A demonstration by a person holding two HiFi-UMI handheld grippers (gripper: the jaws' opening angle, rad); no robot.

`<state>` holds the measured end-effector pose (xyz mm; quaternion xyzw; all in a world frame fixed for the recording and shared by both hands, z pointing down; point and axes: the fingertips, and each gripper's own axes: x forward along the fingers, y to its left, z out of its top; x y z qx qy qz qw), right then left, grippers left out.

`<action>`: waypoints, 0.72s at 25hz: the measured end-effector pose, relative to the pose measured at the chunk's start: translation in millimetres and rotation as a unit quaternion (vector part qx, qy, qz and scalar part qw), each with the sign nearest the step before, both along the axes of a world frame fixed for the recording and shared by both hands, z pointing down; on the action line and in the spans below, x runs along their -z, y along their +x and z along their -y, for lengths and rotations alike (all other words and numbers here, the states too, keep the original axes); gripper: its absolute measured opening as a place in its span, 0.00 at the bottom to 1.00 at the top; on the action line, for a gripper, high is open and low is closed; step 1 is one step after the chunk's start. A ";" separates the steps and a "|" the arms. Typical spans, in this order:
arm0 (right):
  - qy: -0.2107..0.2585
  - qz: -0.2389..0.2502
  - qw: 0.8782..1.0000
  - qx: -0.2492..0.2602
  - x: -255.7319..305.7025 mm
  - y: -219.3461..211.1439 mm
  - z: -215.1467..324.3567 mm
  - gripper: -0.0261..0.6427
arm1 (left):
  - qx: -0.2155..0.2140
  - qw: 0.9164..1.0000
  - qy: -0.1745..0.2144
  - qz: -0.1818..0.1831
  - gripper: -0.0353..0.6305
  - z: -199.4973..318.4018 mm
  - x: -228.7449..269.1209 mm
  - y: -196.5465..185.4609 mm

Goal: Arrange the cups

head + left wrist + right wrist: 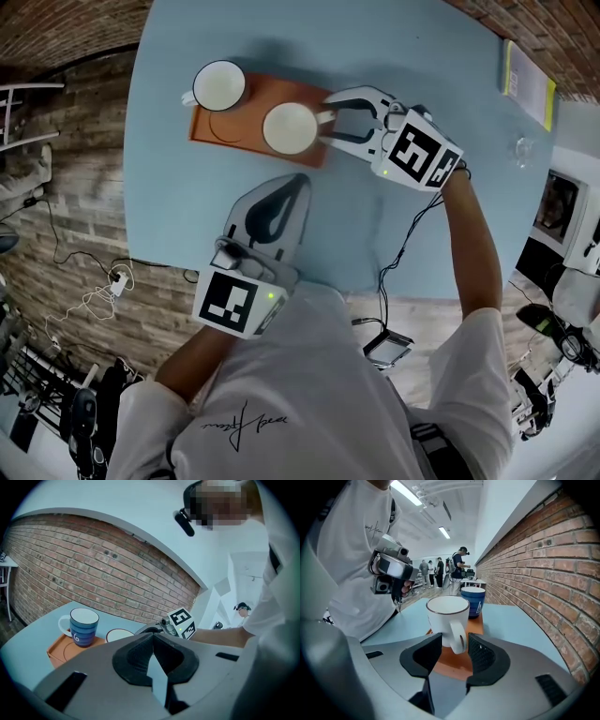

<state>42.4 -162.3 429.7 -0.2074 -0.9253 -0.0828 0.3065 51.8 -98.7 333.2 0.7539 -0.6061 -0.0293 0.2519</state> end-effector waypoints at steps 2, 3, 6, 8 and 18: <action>0.001 -0.001 1.000 0.009 0.2 -1.2 -0.7 0.27 | 0.001 1.000 -0.002 0.000 0.07 -0.1 -2.0 -1.5; 0.002 -0.001 1.000 0.013 0.1 -1.5 -0.8 0.27 | 0.001 1.000 -0.003 -0.001 0.07 0.0 -2.8 -2.6; 0.004 -0.004 1.000 0.022 -0.2 -1.7 -0.3 0.26 | 0.002 1.000 -0.006 0.000 0.07 0.5 -5.9 -5.5; 0.002 -0.004 1.000 0.025 0.1 -1.8 -1.1 0.26 | 0.004 1.000 -0.009 0.000 0.07 0.3 -7.3 -7.3; -0.016 0.018 1.000 -0.008 3.9 1.6 -8.4 0.17 | 0.011 1.000 -0.009 0.003 0.07 -1.3 -7.5 -13.0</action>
